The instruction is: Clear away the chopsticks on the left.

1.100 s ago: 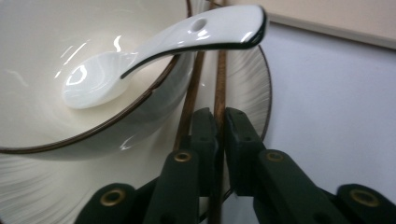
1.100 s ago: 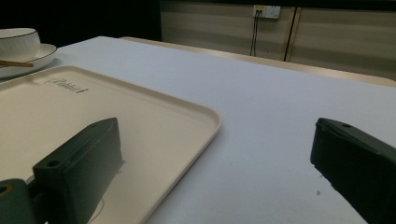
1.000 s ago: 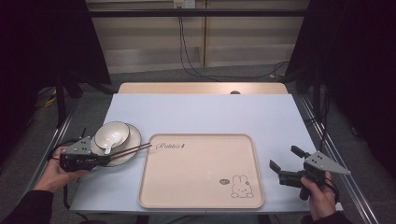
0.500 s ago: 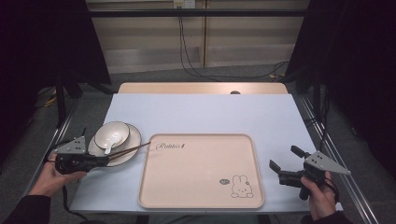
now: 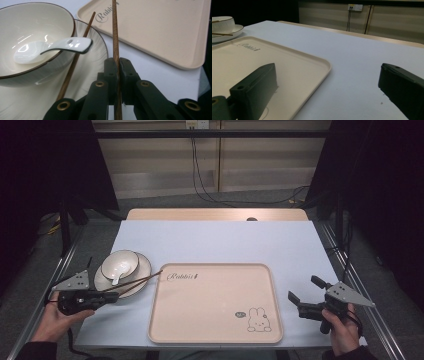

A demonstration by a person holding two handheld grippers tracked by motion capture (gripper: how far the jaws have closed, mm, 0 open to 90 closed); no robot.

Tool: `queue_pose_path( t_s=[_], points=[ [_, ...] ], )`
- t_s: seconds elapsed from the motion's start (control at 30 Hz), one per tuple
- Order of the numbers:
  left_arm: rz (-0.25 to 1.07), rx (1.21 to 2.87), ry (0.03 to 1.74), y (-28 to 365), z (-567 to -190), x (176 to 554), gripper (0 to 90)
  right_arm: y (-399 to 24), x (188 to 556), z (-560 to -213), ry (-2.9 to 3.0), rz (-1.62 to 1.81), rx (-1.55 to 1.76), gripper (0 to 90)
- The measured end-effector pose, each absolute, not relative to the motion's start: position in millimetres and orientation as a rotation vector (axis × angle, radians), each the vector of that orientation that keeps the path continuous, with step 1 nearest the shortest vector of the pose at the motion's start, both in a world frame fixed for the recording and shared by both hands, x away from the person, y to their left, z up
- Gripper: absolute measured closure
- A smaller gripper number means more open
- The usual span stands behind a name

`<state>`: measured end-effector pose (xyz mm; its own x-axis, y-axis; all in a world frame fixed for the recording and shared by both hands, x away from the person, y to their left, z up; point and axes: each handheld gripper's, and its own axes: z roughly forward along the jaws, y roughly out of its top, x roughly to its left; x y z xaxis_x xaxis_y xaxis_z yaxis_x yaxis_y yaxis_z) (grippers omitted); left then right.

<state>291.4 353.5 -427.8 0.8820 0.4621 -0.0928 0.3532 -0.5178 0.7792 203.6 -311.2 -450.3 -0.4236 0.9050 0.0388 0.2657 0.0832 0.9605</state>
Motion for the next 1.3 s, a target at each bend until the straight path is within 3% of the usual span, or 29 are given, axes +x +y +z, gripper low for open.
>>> queue_pose_path(
  t_s=[1.3],
  points=[
    [0.169, 1.952, 1.022, 266, -420, 235, 85.3, -309, 205, -450, 1.765, 1.368, 1.145, 1.7]
  ],
)
